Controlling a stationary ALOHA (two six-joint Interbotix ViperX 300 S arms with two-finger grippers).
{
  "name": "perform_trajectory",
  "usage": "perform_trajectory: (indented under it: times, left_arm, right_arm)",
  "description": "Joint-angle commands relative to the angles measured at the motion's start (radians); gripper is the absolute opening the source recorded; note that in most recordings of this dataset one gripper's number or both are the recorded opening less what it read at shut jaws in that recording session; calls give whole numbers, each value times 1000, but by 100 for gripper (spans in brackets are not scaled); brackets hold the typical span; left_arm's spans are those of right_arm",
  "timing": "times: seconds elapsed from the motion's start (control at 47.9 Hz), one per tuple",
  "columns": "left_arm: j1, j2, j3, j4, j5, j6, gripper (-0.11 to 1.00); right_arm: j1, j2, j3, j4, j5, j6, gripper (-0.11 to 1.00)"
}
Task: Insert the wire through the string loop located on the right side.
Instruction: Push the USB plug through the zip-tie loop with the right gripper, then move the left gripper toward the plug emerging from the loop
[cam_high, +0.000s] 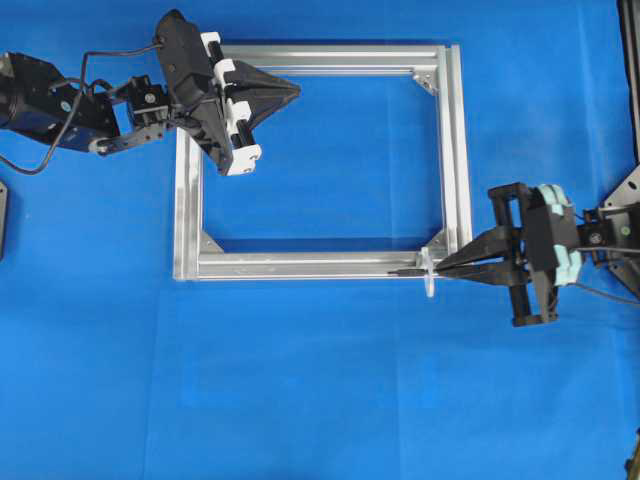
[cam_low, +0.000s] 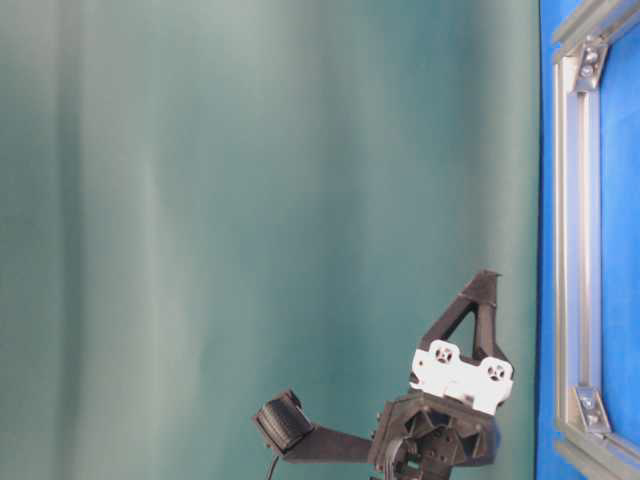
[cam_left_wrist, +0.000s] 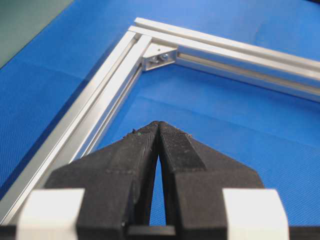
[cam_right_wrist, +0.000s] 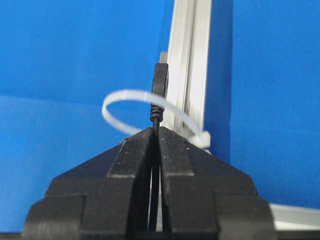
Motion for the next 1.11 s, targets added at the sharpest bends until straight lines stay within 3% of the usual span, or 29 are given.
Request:
perform_trajectory:
  times: [0.0,0.438,0.96,1.085]
  left_arm:
    - [-2,-34,-8,3,-12,3,0]
    - [-31,-34,-6,3,-14,0,0]
    - [-342,-38,23,2,-5,-17,0]
    - [-388,-46,23,2,3,-17,0]
  right_arm:
    - [-2,6,-29,0,-15,-2,-4]
    - [-2,14,-34,0,-15,-2,-4]
    - [-2,14,-35,2,-12,-3,-4]
    - [-2,14,-35,0,-12,-2,-4]
